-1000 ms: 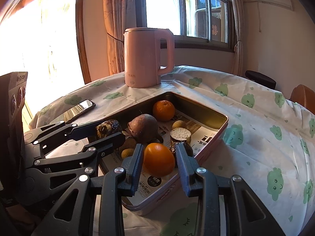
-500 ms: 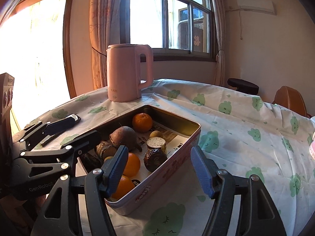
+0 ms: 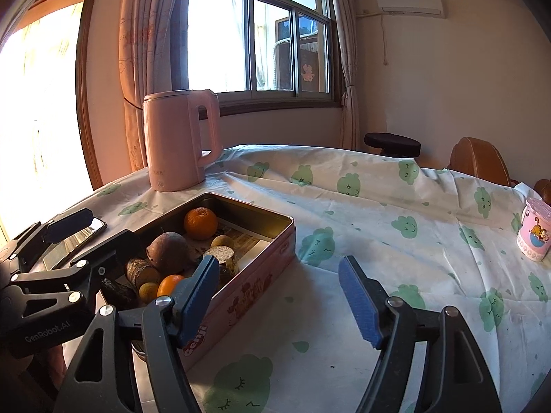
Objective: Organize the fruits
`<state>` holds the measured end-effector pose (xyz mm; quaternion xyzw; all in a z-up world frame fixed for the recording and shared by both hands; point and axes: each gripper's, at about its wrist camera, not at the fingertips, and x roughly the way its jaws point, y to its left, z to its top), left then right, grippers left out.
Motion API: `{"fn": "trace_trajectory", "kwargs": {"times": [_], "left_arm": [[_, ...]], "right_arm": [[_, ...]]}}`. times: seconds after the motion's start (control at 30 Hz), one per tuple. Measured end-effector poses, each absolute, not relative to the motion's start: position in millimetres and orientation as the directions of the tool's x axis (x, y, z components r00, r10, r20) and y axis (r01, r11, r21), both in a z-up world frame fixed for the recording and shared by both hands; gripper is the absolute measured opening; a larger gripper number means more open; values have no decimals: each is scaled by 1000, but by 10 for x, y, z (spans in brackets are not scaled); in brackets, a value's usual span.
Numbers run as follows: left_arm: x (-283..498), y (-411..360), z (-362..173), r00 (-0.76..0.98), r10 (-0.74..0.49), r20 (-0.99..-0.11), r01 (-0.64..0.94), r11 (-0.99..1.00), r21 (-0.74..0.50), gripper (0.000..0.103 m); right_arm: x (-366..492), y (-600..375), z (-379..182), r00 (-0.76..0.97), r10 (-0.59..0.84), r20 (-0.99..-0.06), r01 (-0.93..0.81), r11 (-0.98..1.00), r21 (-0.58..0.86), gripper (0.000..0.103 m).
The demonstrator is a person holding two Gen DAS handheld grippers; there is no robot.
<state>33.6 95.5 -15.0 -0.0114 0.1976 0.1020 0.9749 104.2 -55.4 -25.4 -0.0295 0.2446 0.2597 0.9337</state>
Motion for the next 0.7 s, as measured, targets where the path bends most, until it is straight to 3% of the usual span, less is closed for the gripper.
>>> {"fn": "trace_trajectory", "kwargs": {"times": [0.33,0.7], "left_arm": [[412,942,-173,898,201,-390,-211,977,16,92],[388,953,-171,900,215,-379,-226,974,15,101]], "right_arm": [[1016,-603,-237,760,459,-461,-476,875,86,80],[1033,-643,-239,768,447,-458,-456,885,98,85]]}}
